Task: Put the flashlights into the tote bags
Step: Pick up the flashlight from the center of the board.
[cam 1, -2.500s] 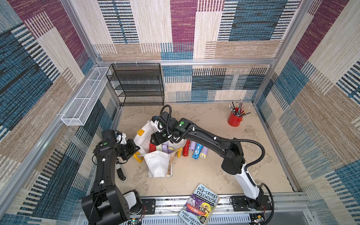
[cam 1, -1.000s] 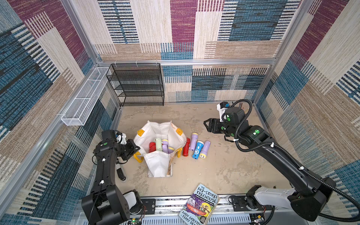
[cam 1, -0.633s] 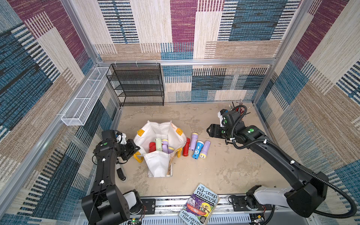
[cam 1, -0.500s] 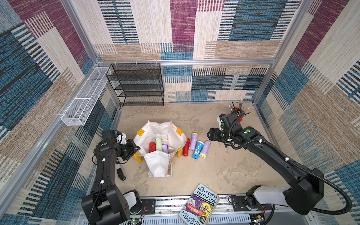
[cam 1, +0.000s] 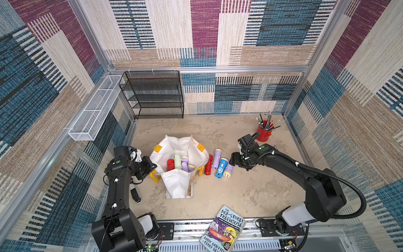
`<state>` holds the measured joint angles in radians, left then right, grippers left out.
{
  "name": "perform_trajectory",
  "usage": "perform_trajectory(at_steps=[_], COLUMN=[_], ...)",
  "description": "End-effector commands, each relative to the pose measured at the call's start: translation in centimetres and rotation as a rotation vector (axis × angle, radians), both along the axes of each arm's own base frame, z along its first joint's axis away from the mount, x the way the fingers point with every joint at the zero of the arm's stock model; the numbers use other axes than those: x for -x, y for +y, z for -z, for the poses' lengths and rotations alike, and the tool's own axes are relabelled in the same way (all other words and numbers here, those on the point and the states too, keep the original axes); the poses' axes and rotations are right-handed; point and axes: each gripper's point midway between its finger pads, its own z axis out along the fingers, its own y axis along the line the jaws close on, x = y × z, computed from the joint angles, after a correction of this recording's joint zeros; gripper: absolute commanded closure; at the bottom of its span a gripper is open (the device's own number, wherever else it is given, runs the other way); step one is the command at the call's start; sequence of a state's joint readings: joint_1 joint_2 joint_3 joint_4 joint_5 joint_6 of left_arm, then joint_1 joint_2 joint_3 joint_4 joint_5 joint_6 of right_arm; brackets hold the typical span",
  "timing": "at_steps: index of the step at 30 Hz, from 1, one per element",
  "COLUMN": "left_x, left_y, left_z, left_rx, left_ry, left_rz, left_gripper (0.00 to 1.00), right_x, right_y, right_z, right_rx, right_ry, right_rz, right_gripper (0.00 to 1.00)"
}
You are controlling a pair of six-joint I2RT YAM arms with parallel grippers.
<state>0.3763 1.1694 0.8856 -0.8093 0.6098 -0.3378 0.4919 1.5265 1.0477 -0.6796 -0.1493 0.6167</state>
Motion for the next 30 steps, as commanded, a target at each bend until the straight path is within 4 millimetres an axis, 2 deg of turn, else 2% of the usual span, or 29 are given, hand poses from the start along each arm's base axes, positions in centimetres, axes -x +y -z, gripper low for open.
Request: perform_trajectory(at_steps=[1, 8, 11, 20, 26, 30], left_x=[0.2, 0.1, 0.1, 0.0, 0.1, 0.1], left_y=[-0.5, -0.6, -0.6, -0.6, -0.5, -0.5], left_z=[-0.4, -0.6, -0.6, -0.7, -0.5, -0.4], left_rx=[0.022, 0.022, 0.024, 0.024, 0.022, 0.023], left_ry=[-0.015, -0.025, -0.025, -0.028, -0.021, -0.017], left_rz=[0.015, 0.018, 0.018, 0.020, 0.018, 0.019], left_gripper=[1.00, 1.00, 1.00, 1.00, 1.00, 1.00], right_x=[-0.7, -1.8, -2.1, -2.6, -3.5, -3.2], right_y=[0.7, 1.0, 1.0, 0.0, 0.1, 0.3], right_z=[0.4, 1.8, 2.4, 4.2, 5.1, 5.9], right_rx=[-0.023, -0.014, -0.005, 0.021, 0.007, 0.001], right_ry=[0.015, 0.048, 0.061, 0.107, 0.121, 0.152], right_rz=[0.014, 0.047, 0.056, 0.096, 0.108, 0.093], right_gripper=[0.32, 0.35, 0.41, 0.42, 0.48, 0.49])
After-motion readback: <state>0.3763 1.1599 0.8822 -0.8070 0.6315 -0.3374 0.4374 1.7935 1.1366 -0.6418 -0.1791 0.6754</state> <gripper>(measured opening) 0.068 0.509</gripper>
